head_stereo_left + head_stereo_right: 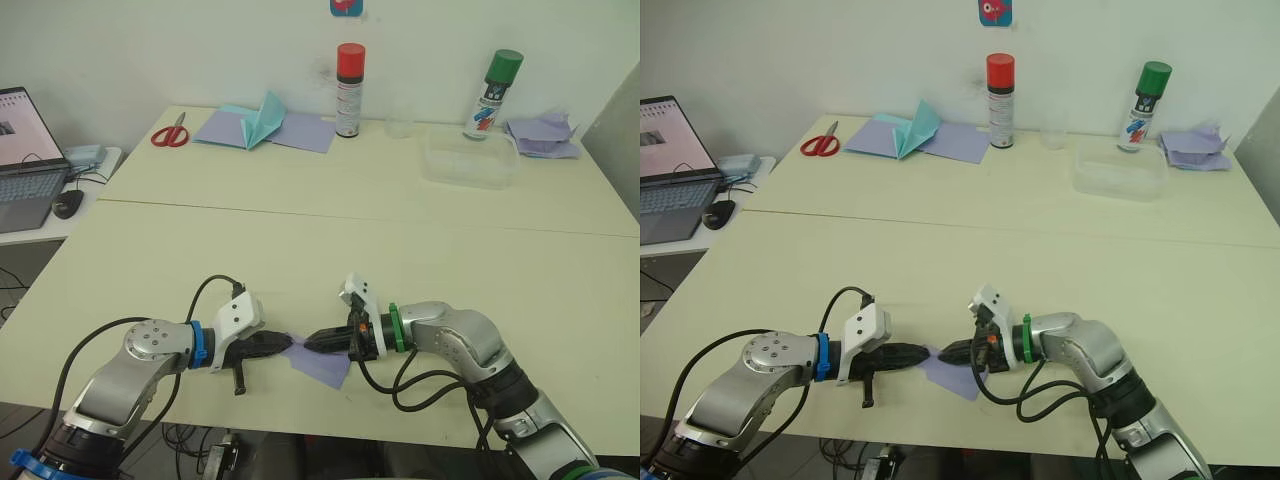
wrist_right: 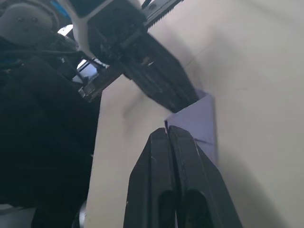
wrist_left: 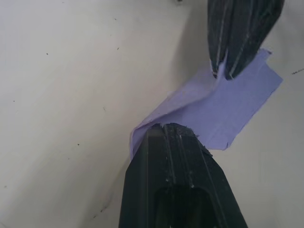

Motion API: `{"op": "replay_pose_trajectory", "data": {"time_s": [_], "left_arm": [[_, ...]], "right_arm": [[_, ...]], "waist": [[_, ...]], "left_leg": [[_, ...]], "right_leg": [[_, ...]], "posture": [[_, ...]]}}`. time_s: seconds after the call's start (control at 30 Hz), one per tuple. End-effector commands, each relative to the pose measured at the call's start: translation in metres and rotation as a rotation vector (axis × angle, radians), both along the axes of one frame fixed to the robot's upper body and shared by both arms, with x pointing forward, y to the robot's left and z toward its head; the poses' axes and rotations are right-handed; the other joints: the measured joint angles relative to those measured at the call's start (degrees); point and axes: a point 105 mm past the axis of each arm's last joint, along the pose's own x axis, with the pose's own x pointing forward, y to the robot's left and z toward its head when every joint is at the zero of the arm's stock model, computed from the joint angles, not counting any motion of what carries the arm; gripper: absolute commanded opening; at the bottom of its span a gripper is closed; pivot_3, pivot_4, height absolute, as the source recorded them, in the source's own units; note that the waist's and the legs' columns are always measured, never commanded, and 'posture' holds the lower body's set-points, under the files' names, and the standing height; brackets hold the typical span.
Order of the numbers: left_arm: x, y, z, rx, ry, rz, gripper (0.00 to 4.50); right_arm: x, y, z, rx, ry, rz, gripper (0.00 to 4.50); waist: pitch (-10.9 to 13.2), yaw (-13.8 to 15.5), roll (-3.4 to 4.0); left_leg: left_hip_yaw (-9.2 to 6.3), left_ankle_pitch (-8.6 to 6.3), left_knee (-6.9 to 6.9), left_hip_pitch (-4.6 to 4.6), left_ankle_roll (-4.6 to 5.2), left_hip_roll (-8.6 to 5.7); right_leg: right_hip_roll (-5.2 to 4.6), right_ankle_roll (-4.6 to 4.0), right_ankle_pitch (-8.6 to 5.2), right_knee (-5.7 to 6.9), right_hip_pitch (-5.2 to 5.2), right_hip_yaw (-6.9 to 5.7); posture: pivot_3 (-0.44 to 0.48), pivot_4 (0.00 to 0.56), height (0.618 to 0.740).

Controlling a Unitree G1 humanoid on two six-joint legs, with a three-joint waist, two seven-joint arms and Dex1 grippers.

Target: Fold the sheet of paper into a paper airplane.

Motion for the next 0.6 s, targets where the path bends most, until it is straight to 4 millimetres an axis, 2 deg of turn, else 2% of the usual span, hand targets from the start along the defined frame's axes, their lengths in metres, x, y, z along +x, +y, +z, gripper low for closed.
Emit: {"op": "replay_pose_trajectory", "data": {"time_s": [0.03,0.23,0.4,0.5,0.6], "left_arm": [[-0.012,0.013,-0.029,0.081,0.127,0.047,0.0],[-0.014,0.016,-0.027,0.092,0.134,0.04,0.0],[-0.013,0.022,-0.017,0.109,0.129,0.031,0.0],[-0.011,0.021,0.0,0.088,0.12,0.009,0.0],[0.004,0.012,0.028,-0.013,0.087,0.031,0.0]], "right_arm": [[-0.001,0.005,-0.008,-0.027,-0.004,0.002,0.05],[0.005,0.007,-0.017,-0.084,-0.046,-0.016,0.05],[0.002,0.008,-0.024,-0.118,-0.031,-0.005,0.05],[0.002,0.008,-0.028,-0.138,-0.022,-0.005,0.05],[0.003,0.007,-0.031,-0.156,-0.027,-0.004,0.05]], "waist": [[0.0,0.0,0.0],[-0.08,-0.48,-0.07],[-0.16,-1.1,-0.15],[-0.18,-1.31,-0.17],[-0.13,-1.23,-0.24]], "left_leg": [[0.0,0.0,0.0,0.0,0.0,0.0],[-0.01,0.0,-0.01,0.12,0.0,0.05],[0.0,0.01,0.0,0.17,-0.01,0.05],[0.0,0.01,0.0,0.17,-0.01,0.07],[-0.02,0.01,0.02,0.15,-0.01,0.07]], "right_leg": [[0.0,0.0,0.0,0.0,0.0,0.0],[0.02,0.0,0.0,0.03,0.04,-0.03],[0.03,0.0,0.0,0.06,0.05,0.0],[0.04,0.0,0.0,0.07,0.05,-0.01],[0.04,0.0,0.0,0.1,0.03,-0.04]], "posture": [[0.0,0.15,0.74],[0.0,0.15,0.74],[0.0,0.15,0.74],[0.0,0.15,0.74],[0.0,0.15,0.74]]}}
